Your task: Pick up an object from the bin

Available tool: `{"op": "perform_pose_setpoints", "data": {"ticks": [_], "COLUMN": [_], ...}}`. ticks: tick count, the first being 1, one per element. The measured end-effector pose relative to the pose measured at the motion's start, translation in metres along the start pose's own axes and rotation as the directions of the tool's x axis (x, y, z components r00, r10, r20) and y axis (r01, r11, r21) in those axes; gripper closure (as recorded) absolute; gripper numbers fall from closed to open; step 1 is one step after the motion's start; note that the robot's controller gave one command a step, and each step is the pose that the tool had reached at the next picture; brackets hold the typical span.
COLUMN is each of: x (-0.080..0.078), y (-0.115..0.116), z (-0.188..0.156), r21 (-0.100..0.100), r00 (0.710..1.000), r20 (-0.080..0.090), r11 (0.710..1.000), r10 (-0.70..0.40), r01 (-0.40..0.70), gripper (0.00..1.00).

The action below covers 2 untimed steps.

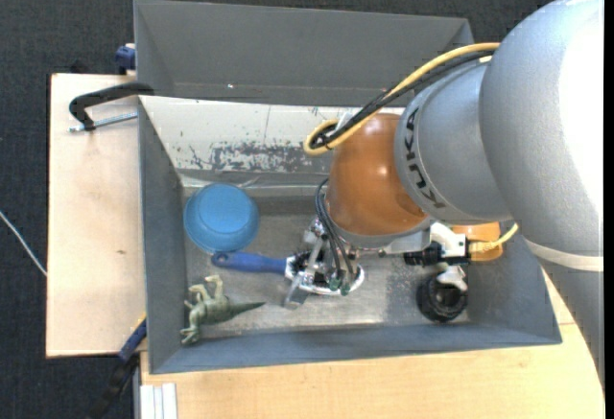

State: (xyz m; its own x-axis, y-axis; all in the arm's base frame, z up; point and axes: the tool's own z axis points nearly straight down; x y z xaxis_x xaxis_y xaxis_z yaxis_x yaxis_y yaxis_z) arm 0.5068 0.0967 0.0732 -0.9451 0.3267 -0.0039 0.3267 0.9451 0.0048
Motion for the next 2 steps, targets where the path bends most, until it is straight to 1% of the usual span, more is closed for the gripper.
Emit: {"op": "perform_pose_setpoints", "data": {"ticks": [1,2], "x": [-0.0006,-0.0018], "y": [0.0015,0.0020], "z": [-0.0016,-0.0037], "r21": [0.001,0.000], "r00": [1.000,1.000], "r20": [-0.001,0.000], "r11": [1.000,1.000], "r10": [-0.001,0.000], "r01": [0.001,0.000], "gripper": [0.00,1.00]}}
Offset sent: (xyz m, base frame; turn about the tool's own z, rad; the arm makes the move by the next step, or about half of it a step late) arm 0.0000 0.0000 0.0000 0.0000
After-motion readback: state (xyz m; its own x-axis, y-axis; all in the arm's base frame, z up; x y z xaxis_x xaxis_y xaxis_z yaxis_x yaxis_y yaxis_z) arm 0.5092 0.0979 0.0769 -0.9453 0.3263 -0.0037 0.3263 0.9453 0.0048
